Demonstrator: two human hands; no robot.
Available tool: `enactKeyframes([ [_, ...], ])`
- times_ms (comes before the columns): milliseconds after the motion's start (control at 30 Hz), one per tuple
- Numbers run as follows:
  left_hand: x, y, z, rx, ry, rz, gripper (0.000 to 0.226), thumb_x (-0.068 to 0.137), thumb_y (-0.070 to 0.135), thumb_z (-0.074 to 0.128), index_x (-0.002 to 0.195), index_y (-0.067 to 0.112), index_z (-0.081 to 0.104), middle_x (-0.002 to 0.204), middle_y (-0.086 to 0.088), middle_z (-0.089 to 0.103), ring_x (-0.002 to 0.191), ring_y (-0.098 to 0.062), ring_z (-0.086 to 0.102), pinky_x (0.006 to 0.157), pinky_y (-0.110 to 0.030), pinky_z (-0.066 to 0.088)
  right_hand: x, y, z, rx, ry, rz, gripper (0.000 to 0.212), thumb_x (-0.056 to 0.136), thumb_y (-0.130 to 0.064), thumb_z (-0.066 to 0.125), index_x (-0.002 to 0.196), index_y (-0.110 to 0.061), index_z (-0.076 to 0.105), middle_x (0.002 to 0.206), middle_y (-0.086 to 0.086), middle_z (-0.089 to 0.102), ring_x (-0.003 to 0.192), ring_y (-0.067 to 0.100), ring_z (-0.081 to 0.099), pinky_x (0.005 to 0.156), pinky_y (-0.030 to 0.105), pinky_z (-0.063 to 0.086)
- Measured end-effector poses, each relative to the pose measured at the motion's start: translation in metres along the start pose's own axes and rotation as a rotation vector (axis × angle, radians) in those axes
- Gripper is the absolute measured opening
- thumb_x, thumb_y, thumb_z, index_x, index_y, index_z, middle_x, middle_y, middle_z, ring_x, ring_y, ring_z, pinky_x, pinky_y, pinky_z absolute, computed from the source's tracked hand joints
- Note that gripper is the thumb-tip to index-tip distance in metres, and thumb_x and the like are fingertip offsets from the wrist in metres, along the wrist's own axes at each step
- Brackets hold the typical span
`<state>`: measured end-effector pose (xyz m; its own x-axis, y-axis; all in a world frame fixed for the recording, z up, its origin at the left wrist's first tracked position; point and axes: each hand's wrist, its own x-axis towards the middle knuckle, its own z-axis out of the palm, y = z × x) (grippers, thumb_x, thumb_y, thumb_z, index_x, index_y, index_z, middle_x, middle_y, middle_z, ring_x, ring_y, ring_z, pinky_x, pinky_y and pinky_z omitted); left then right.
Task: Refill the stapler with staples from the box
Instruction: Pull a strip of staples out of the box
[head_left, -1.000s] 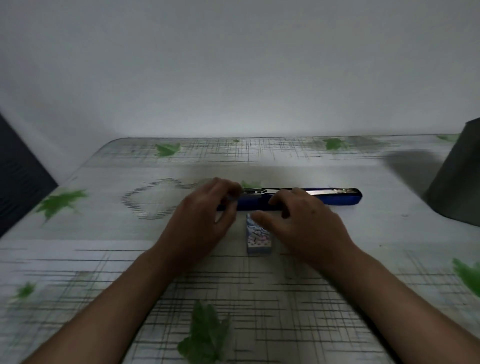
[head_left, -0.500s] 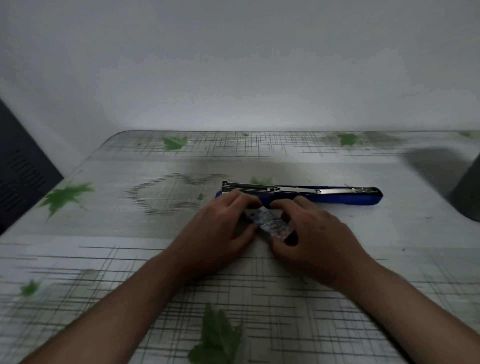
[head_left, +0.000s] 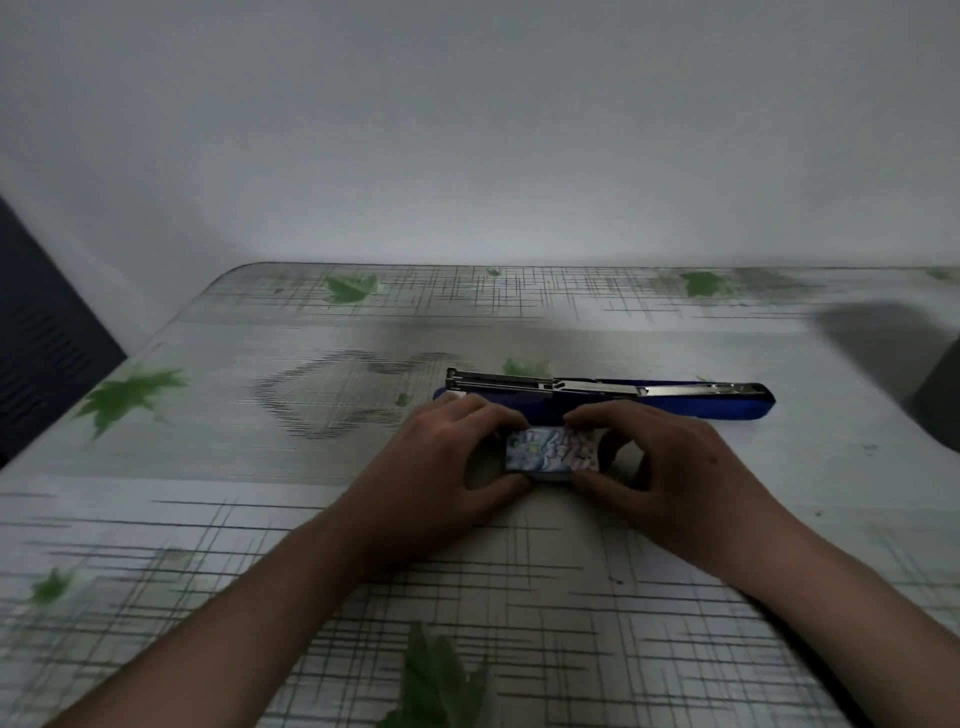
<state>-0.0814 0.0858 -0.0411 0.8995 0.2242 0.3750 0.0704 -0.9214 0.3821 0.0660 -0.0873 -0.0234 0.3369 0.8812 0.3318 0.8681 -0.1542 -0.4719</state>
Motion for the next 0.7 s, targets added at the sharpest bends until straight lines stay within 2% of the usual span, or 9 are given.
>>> enactKeyframes([
  [133,0.0,-0.003,0.001,-0.033,-0.013,-0.049,0.047,0.08,0.055,0.064,0.121,0.033,0.056,0.111,0.016,0.053,0.098,0.005,0.047,0.086,-0.012,0.041,0.0,0.002,0.001,0.002,0.048,0.082,0.043,0.074,-0.033,0.076,0.114,-0.026,0.061,0.099,-0.02,0.061,0.079,-0.011,0.056,0.066,0.0,0.037],
  [300,-0.001,-0.003,0.002,-0.075,-0.024,-0.084,0.047,0.077,0.058,0.063,0.118,0.038,0.054,0.11,0.021,0.05,0.102,0.011,0.047,0.08,-0.007,0.042,0.0,0.005,0.003,0.036,0.085,0.196,0.032,0.069,-0.044,0.077,0.092,-0.035,0.058,0.076,-0.024,0.057,0.074,-0.009,0.054,0.058,0.003,0.037],
  [433,0.0,-0.003,0.002,-0.065,-0.019,-0.083,0.047,0.076,0.059,0.064,0.116,0.036,0.055,0.108,0.019,0.052,0.1,0.008,0.048,0.08,-0.009,0.042,0.0,0.008,0.006,0.139,0.062,0.248,0.028,0.066,-0.044,0.079,0.085,-0.038,0.059,0.075,-0.024,0.063,0.069,-0.009,0.058,0.054,0.004,0.038],
  [600,-0.001,-0.004,0.002,-0.047,-0.039,-0.082,0.05,0.077,0.061,0.062,0.119,0.036,0.053,0.11,0.02,0.05,0.098,0.007,0.047,0.081,-0.008,0.042,0.003,0.011,0.007,0.257,0.023,0.289,0.027,0.065,-0.037,0.082,0.084,-0.036,0.062,0.08,-0.033,0.063,0.066,-0.01,0.06,0.051,0.005,0.04],
  [700,-0.002,-0.002,0.002,-0.037,-0.039,-0.079,0.051,0.077,0.06,0.061,0.121,0.035,0.053,0.112,0.019,0.051,0.099,0.006,0.047,0.083,-0.008,0.042,0.004,0.012,0.007,0.331,0.004,0.301,0.025,0.066,-0.034,0.082,0.084,-0.034,0.065,0.079,-0.029,0.067,0.064,-0.007,0.062,0.049,0.006,0.041],
])
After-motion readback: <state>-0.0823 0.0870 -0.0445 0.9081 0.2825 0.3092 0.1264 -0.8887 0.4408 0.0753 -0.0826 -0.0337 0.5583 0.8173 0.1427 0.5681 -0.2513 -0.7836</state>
